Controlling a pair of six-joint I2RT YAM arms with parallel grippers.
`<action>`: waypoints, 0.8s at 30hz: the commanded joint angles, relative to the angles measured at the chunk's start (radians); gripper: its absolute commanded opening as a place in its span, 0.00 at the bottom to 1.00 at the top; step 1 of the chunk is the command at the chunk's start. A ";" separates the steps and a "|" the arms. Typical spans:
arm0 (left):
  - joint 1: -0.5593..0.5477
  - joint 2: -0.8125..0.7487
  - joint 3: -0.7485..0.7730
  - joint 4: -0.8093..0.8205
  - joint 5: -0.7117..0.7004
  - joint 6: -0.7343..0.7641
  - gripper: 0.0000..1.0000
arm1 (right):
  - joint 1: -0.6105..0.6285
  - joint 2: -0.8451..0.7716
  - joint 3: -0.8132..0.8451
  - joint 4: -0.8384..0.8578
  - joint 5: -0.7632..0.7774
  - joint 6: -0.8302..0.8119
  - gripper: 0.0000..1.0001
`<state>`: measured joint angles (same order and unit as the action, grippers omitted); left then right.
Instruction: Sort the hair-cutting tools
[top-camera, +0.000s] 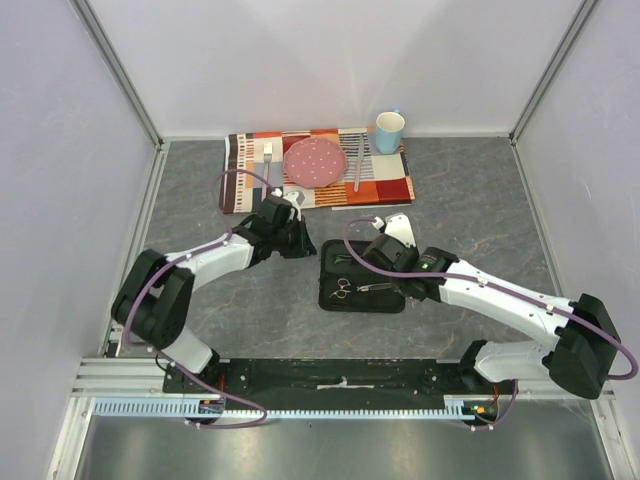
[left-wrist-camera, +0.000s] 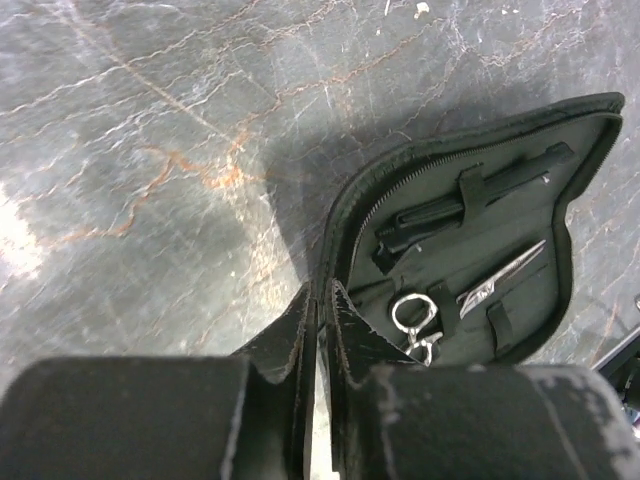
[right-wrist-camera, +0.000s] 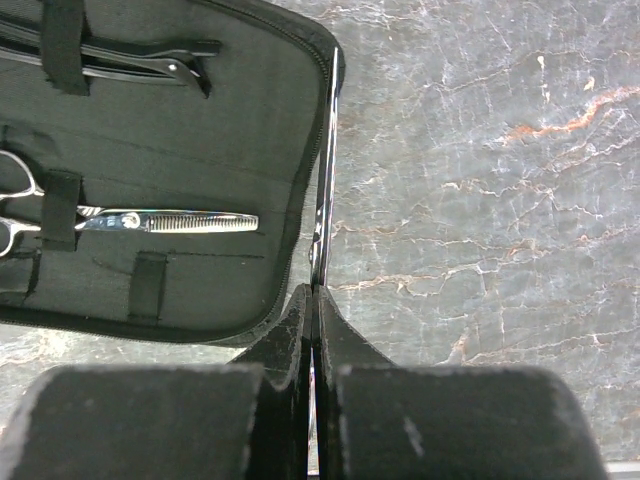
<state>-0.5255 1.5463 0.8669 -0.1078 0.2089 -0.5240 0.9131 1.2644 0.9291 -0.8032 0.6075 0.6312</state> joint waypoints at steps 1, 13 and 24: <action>-0.010 0.108 0.044 0.152 0.046 -0.076 0.06 | -0.025 -0.043 -0.007 0.009 0.011 -0.011 0.00; -0.014 0.299 0.165 0.263 0.102 -0.094 0.02 | -0.059 -0.059 -0.070 0.010 -0.049 -0.007 0.00; -0.014 0.451 0.371 0.290 0.178 -0.084 0.02 | -0.057 -0.054 -0.098 0.021 -0.227 -0.097 0.00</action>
<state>-0.5346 1.9526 1.1690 0.1371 0.3317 -0.5884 0.8570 1.2224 0.8398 -0.8028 0.4835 0.5926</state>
